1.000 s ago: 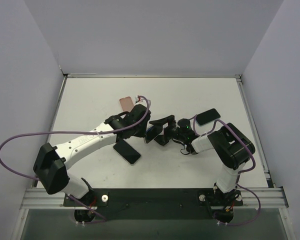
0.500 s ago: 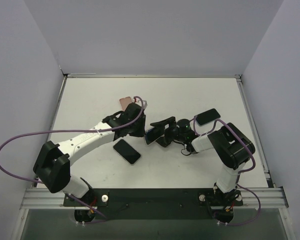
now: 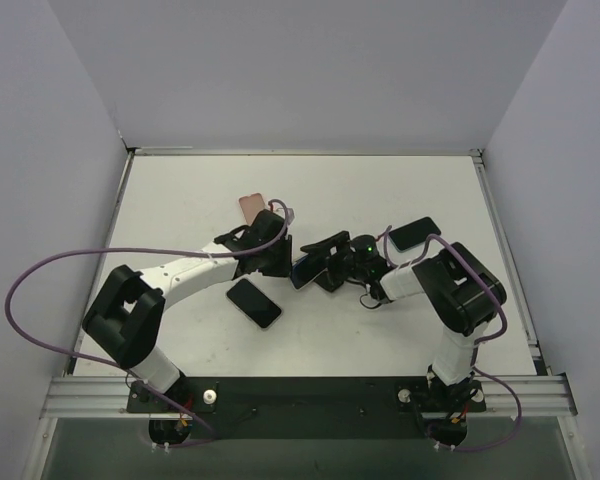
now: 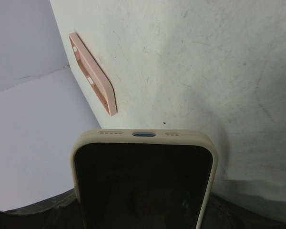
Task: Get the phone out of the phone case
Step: Remove the phone case from the phone, then place the phone case at the center of the board, then pick up the phone at the center of the board.
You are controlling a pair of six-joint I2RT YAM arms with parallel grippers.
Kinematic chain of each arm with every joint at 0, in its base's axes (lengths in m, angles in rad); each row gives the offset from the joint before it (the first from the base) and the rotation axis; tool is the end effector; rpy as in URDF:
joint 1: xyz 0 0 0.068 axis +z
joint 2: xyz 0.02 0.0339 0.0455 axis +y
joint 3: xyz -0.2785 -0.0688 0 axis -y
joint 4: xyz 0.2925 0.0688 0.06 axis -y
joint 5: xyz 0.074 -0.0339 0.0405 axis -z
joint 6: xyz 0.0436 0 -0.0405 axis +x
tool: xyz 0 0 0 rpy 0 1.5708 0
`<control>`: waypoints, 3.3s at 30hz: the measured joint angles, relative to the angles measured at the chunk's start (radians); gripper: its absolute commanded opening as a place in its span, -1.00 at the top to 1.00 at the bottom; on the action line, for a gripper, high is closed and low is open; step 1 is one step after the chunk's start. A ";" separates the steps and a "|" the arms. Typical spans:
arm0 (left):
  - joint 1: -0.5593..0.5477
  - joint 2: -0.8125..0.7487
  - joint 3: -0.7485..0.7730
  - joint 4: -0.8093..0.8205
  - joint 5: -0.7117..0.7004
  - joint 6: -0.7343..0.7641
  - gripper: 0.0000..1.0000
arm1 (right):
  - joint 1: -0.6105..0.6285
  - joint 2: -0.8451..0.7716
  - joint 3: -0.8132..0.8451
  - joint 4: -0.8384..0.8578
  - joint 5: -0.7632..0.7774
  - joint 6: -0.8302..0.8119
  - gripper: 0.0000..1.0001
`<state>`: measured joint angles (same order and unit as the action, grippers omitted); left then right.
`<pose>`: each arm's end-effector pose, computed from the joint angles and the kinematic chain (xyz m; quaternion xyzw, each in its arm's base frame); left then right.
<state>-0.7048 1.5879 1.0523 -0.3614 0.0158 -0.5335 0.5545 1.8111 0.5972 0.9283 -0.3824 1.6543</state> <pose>0.2892 -0.2469 0.2024 0.0833 0.9401 -0.1979 0.2649 0.2928 0.2005 0.0986 0.3136 0.7296 0.5939 0.1287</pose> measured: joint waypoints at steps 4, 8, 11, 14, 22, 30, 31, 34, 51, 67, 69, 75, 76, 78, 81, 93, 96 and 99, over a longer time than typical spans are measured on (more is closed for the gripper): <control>0.002 0.025 -0.019 0.027 0.034 -0.013 0.39 | 0.001 0.006 0.015 -0.006 -0.014 -0.037 1.00; 0.004 0.026 -0.028 0.044 0.062 -0.027 0.40 | 0.003 0.026 0.039 -0.006 -0.034 -0.047 1.00; 0.005 0.025 -0.045 0.072 0.098 -0.046 0.87 | 0.007 0.034 0.047 -0.005 -0.047 -0.053 1.00; 0.008 0.018 -0.049 0.082 0.117 -0.069 1.00 | 0.007 0.034 0.047 -0.004 -0.047 -0.050 1.00; 0.011 -0.028 -0.050 0.051 0.116 -0.088 1.00 | 0.007 0.011 0.033 0.026 -0.079 -0.053 -0.33; -0.048 -0.117 -0.017 0.024 0.123 -0.066 1.00 | 0.006 -0.407 0.071 -0.481 0.068 -0.387 -0.60; -0.054 -0.122 -0.013 0.034 0.122 -0.061 1.00 | 0.013 -0.450 0.100 -0.563 0.099 -0.446 -0.61; -0.055 -0.136 -0.009 0.060 0.121 -0.055 1.00 | 0.039 -0.537 0.173 -0.745 0.167 -0.591 -0.64; -0.016 -0.065 -0.064 0.000 -0.131 -0.050 1.00 | 0.125 -0.649 0.241 -0.965 0.053 -0.770 -0.76; 0.174 0.297 0.275 0.116 0.213 -0.138 -0.83 | -0.058 -0.814 0.195 -1.144 0.172 -0.810 -0.78; 0.190 0.456 0.481 0.061 0.256 -0.130 -0.86 | -0.065 -0.843 0.195 -1.167 0.184 -0.820 -0.79; 0.182 0.429 0.455 -0.065 0.231 -0.084 -0.88 | -0.069 -0.850 0.195 -1.240 0.214 -0.858 -0.79; 0.180 0.372 0.411 -0.082 0.227 -0.078 -0.88 | -0.069 -0.843 0.195 -1.247 0.219 -0.867 -0.79; 0.182 0.238 0.326 -0.102 0.220 -0.068 -0.89 | -0.056 -0.811 0.203 -1.260 0.237 -0.888 -0.79; 0.216 0.004 0.223 -0.109 0.227 -0.063 -0.90 | 0.017 -0.702 0.262 -1.288 0.278 -0.932 -0.78; 0.664 -0.381 -0.131 -0.225 0.265 -0.047 -0.93 | 0.458 -0.046 0.824 -1.331 0.294 -1.221 -0.82; 0.697 -0.401 -0.157 -0.264 0.276 -0.038 -0.93 | 0.521 0.092 0.935 -1.344 0.286 -1.279 -0.83; 0.723 -0.415 -0.168 -0.278 0.291 -0.033 -0.93 | 0.550 0.183 0.977 -1.361 0.283 -1.313 -0.83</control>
<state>0.0185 1.1732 0.8845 -0.6399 0.3073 -0.5663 1.1046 1.9945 1.5742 -0.4324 -0.0994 0.3412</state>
